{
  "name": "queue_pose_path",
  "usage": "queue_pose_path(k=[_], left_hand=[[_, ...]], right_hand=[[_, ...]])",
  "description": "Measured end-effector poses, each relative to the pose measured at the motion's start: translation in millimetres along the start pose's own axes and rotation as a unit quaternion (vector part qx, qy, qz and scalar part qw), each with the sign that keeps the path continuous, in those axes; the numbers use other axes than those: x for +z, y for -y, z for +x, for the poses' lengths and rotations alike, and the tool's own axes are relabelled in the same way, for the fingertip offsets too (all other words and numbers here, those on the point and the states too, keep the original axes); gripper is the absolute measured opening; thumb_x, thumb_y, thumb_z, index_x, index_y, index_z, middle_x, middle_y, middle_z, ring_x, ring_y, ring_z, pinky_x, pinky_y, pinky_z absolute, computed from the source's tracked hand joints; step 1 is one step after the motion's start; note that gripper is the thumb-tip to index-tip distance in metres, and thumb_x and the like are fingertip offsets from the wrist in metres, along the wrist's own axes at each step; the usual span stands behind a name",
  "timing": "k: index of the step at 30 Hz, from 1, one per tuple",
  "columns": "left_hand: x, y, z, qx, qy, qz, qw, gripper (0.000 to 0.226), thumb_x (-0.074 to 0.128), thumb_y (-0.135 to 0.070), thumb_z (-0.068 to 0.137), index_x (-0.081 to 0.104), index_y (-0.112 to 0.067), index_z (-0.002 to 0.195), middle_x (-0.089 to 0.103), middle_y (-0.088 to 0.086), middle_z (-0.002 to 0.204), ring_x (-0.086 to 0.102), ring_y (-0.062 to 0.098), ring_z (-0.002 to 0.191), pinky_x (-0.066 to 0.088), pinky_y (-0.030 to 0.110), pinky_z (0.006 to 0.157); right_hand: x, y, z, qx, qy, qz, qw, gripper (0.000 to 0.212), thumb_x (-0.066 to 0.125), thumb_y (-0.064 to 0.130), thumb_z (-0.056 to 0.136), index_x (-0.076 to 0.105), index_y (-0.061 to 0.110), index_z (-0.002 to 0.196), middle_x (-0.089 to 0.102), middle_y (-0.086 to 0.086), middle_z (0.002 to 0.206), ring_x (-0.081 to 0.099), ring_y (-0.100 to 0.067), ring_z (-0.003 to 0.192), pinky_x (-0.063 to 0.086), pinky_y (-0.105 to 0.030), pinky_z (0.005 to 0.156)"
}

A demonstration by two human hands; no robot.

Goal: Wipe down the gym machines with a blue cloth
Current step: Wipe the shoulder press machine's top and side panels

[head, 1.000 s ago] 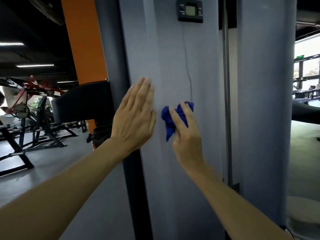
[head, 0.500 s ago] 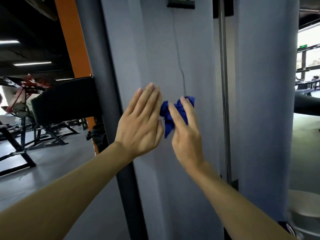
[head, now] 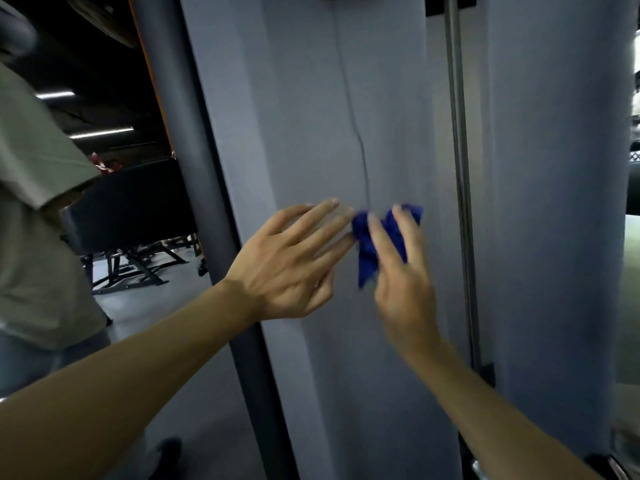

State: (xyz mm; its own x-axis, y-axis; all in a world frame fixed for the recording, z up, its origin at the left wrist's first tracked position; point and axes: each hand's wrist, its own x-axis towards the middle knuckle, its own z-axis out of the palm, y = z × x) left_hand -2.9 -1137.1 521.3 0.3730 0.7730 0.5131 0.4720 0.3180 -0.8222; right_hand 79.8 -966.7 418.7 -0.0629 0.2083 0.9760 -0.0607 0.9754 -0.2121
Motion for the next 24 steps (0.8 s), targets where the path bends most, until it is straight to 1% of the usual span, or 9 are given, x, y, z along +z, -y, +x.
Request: queue_pose_path(k=[3,5,7,11,13,16,18,21,24], left_hand=[[-1.0,-0.9,0.0,-0.002,0.018,0.003,1.000,0.055,0.040,-0.035,0.099,0.060,-0.012,0.145,0.045,0.016,0.160,0.038,0.036,0.151,0.030,0.048,0.118],[-0.9,-1.5,-0.9,-0.011,0.014,-0.001,1.000,0.054,0.041,-0.034,0.099,0.061,-0.012,0.144,0.046,0.015,0.160,0.039,0.035,0.151,0.032,0.048,0.118],[-0.2,-2.0,-1.2,-0.014,0.009,-0.005,1.000,0.053,0.043,-0.032,0.098,0.062,-0.012,0.144,0.047,0.015,0.159,0.040,0.035,0.150,0.034,0.049,0.116],[-0.9,-1.1,-0.7,-0.016,0.020,-0.002,1.000,0.053,0.045,-0.032,0.099,0.060,-0.014,0.146,0.046,0.014,0.160,0.039,0.034,0.151,0.034,0.048,0.115],[-1.1,-0.9,-1.0,-0.016,0.020,-0.001,1.000,0.053,0.044,-0.032,0.099,0.060,-0.013,0.146,0.046,0.014,0.160,0.040,0.035,0.150,0.034,0.048,0.114],[-0.3,-1.1,-1.5,-0.016,0.017,-0.001,1.000,0.053,0.044,-0.033,0.099,0.060,-0.013,0.146,0.045,0.014,0.160,0.039,0.035,0.151,0.035,0.049,0.113],[-0.1,-1.2,-1.5,-0.017,0.014,-0.001,1.000,0.053,0.044,-0.033,0.099,0.060,-0.014,0.146,0.045,0.014,0.160,0.039,0.035,0.151,0.035,0.048,0.113],[-0.1,-2.0,0.0,-0.018,0.004,-0.006,1.000,0.052,0.048,-0.031,0.097,0.061,-0.014,0.145,0.046,0.013,0.160,0.040,0.035,0.150,0.037,0.048,0.112],[0.1,-2.6,-0.8,-0.020,-0.004,-0.007,1.000,0.052,0.050,-0.029,0.096,0.062,-0.014,0.145,0.046,0.014,0.159,0.042,0.035,0.149,0.038,0.048,0.111]], right_hand=[[-7.1,-8.9,-51.9,-0.019,0.048,-0.004,0.999,0.049,0.045,0.011,0.104,0.045,0.012,0.153,0.030,-0.016,0.163,0.031,-0.032,0.152,0.044,-0.052,0.113],[-9.5,-11.3,-22.8,-0.017,0.030,0.015,0.999,0.043,0.036,0.018,0.110,0.050,0.011,0.150,0.033,-0.018,0.161,0.032,-0.033,0.151,0.039,-0.050,0.118],[-10.8,-4.9,31.4,0.016,-0.005,0.038,0.999,0.046,0.037,0.013,0.106,0.052,0.010,0.149,0.035,-0.020,0.161,0.032,-0.035,0.151,0.035,-0.047,0.121],[-9.1,-0.8,90.6,0.019,-0.062,0.026,0.998,0.052,0.036,0.012,0.099,0.054,0.011,0.147,0.041,-0.022,0.156,0.039,-0.036,0.146,0.039,-0.038,0.118],[-5.1,-9.8,51.0,-0.007,-0.060,0.019,0.998,0.043,0.044,0.007,0.104,0.056,0.009,0.146,0.041,-0.022,0.156,0.039,-0.035,0.147,0.036,-0.031,0.120],[-6.3,-24.8,-41.4,-0.029,0.016,0.009,0.999,0.048,0.057,0.000,0.100,0.053,0.009,0.147,0.034,-0.018,0.160,0.036,-0.034,0.149,0.041,-0.045,0.118],[-12.1,-39.1,-56.1,-0.054,0.043,0.001,0.998,0.042,0.051,0.002,0.104,0.056,0.009,0.145,0.034,-0.016,0.160,0.038,-0.034,0.148,0.040,-0.048,0.118],[-15.1,-46.0,2.6,-0.018,0.000,0.024,1.000,0.041,0.047,0.001,0.105,0.057,0.011,0.144,0.040,-0.021,0.157,0.039,-0.037,0.147,0.033,-0.042,0.122],[-19.3,-43.4,73.9,0.050,-0.053,0.043,0.996,0.049,0.052,-0.007,0.099,0.059,0.013,0.144,0.042,-0.022,0.154,0.043,-0.035,0.144,0.031,-0.024,0.121]])
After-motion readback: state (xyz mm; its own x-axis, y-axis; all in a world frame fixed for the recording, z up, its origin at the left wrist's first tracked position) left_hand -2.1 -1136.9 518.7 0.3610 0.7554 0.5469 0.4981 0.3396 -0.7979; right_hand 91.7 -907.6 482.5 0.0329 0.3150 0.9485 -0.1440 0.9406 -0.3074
